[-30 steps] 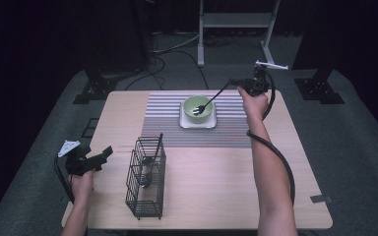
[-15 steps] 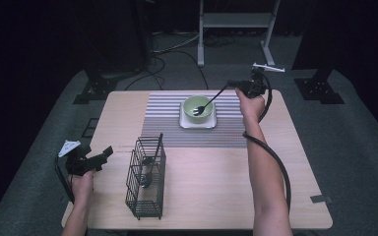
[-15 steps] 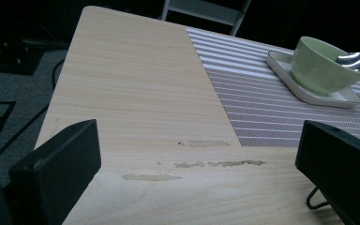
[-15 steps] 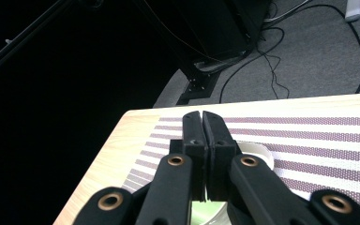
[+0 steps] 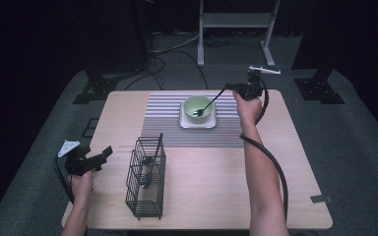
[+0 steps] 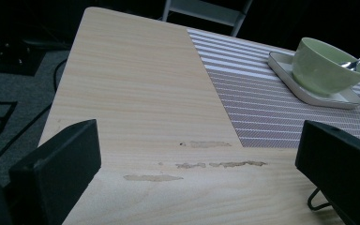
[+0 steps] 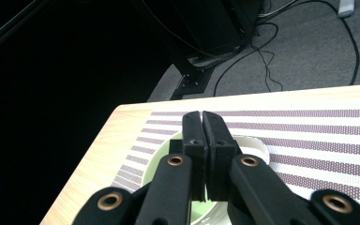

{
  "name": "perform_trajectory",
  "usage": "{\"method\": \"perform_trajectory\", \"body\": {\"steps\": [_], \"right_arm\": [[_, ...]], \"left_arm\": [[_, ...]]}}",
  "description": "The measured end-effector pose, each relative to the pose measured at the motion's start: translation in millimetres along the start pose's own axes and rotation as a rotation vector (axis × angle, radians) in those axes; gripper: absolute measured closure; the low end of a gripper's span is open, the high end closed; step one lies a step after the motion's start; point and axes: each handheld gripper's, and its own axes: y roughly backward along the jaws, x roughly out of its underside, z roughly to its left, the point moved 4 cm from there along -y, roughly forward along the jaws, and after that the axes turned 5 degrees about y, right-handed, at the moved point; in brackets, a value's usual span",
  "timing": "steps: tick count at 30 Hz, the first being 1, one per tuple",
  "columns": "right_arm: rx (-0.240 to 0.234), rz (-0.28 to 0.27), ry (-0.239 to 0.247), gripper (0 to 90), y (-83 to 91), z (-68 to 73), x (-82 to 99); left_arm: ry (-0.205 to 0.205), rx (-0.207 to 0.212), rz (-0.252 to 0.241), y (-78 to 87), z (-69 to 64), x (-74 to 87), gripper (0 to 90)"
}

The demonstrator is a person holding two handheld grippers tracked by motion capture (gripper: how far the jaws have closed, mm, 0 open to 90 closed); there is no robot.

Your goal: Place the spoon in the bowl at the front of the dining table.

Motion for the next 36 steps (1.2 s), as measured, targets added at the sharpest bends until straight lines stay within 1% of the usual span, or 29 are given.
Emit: {"method": "perform_trajectory", "body": {"steps": [8, 19, 23, 36], "right_arm": [[0.003, 0.004, -0.014, 88.4, -2.2, -6.2, 6.1], [0.025, 0.015, -0.009, 87.6, -1.3, -16.1, 12.3], [0.026, 0.021, -0.019, 87.8, -1.8, -18.9, 15.1], [0.03, 0.032, -0.02, 87.8, -5.2, -23.7, 20.2]], "left_arm": [[-0.002, -0.001, -0.001, -0.1, -0.2, -0.1, 0.0], [-0.002, -0.001, -0.002, 0.1, -0.9, 0.1, 0.0], [-0.002, -0.002, -0.002, 0.1, -1.0, 0.1, 0.0], [-0.001, -0.002, -0.001, -0.3, -0.5, 0.0, 0.0]]}}
